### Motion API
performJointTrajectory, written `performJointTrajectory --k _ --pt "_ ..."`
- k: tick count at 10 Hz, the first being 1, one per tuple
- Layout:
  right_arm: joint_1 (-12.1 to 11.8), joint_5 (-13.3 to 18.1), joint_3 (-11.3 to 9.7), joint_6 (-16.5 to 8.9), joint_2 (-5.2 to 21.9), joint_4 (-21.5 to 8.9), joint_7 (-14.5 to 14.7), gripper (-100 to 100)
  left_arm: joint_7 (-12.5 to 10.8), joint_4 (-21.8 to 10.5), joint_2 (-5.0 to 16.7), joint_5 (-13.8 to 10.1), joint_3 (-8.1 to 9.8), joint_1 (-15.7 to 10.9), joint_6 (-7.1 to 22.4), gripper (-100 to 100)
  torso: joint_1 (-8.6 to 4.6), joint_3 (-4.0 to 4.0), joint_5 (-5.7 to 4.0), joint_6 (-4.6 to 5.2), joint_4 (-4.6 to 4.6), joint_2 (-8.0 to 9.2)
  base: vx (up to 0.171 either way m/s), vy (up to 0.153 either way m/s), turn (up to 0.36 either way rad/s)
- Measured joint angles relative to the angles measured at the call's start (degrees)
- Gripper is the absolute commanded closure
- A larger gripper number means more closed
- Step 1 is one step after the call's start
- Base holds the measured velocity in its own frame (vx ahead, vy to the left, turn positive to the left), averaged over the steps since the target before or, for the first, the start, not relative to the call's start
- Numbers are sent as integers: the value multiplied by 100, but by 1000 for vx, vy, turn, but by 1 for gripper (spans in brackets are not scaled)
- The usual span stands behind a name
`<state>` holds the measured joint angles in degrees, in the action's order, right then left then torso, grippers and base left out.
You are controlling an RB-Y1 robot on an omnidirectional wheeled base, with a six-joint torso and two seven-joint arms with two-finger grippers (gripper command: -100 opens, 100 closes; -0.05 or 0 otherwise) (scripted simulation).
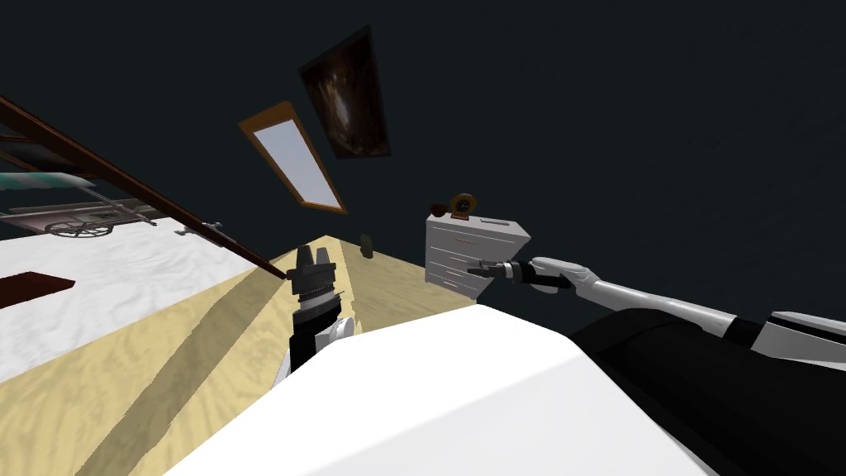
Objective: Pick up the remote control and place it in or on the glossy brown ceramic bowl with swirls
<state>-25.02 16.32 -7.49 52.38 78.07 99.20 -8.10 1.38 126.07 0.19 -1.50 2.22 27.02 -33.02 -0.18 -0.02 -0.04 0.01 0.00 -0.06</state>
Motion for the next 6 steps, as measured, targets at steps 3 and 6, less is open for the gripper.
performJointTrajectory --k 3,6 --pt "33 112 39 121 456 -329 -33 -100 0 0 0 0 0 0 0 0 -1 -1 0 1 0 -2 14 -13 68" --pt "30 227 86 270 896 -684 -46 -100 0 0 0 0 0 0 0 0 -3 -2 -1 2 -1 -3 17 -16 75"
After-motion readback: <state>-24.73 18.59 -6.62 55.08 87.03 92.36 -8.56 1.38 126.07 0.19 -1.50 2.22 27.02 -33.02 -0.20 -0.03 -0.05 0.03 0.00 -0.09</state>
